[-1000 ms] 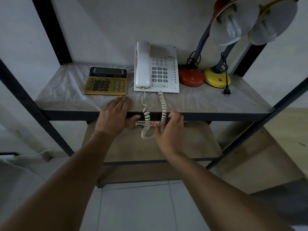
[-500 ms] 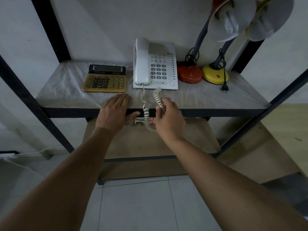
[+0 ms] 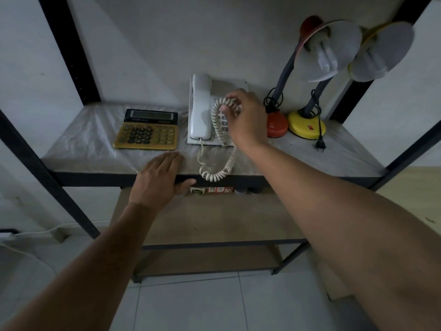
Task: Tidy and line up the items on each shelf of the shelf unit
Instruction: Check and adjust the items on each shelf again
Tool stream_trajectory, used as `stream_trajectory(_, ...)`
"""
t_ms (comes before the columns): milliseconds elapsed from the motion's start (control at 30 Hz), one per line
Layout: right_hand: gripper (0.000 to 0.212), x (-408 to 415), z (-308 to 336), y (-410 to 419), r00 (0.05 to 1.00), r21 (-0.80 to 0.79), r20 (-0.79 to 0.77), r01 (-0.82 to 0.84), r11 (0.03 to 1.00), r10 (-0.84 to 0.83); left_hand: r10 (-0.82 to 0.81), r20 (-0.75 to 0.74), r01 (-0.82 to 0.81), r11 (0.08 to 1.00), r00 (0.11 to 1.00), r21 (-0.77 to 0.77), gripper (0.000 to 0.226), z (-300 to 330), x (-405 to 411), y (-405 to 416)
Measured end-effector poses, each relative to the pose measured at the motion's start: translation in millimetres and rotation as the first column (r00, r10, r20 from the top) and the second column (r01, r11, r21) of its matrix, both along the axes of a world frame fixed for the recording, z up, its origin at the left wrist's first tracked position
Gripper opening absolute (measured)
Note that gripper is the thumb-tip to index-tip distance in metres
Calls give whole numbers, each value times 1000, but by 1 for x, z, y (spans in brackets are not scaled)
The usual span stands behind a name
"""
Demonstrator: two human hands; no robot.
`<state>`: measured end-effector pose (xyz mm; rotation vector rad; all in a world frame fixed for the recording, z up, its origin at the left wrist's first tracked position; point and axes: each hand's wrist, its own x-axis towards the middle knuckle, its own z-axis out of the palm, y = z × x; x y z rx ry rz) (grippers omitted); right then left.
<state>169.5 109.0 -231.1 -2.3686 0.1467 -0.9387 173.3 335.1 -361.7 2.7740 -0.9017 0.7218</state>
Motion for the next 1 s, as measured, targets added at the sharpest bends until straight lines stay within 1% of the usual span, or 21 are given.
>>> stream_trajectory(100, 16, 18, 2, 0, 993, -53, -63, -106, 993, 102, 0, 1, 0, 1000, 1000, -9, 74, -1, 1, 0)
stream_trajectory(200, 22, 27, -7, 1, 965, -107, -194, -198, 974, 175, 6, 4, -6, 1000, 1000, -10, 74, -3, 2, 0)
stream_trajectory(300, 35, 22, -20, -2, 937, -153, -311, -216, 964, 160, 6, -5, -6, 1000, 1000, -5, 75, -3, 2, 0)
stream_trajectory(400, 53, 9, -31, -5, 911, -274, -402, -217, 937, 93, 14, -21, -13, 1000, 1000, 11, 77, -3, 3, -1)
stream_trajectory(433, 56, 5, -34, -6, 908, -312, -412, -224, 923, 80, 13, -23, -13, 1000, 1000, 14, 77, -3, 3, -1)
stream_trajectory(500, 58, -2, -39, -5, 914, -337, -399, -215, 917, 67, 11, -21, -10, 1000, 1000, 13, 77, -3, 2, -1)
stream_trajectory(600, 59, -12, -45, -2, 919, -317, -392, -182, 931, 46, 2, -19, -2, 1000, 1000, 2, 75, -2, 1, -1)
stream_trajectory(700, 57, -24, -49, 8, 930, -290, -362, -178, 940, 65, 0, -40, 0, 1000, 999, -3, 75, 0, -1, 0)
stream_trajectory(833, 51, -43, -50, 34, 942, -315, -323, -194, 929, 87, -5, -112, 4, 1000, 994, -15, 72, 10, -6, 3)
stream_trajectory(1000, 45, -54, -52, 73, 928, -375, -349, -266, 888, 130, -90, -218, 82, 995, 972, -49, 60, 26, -11, 17)
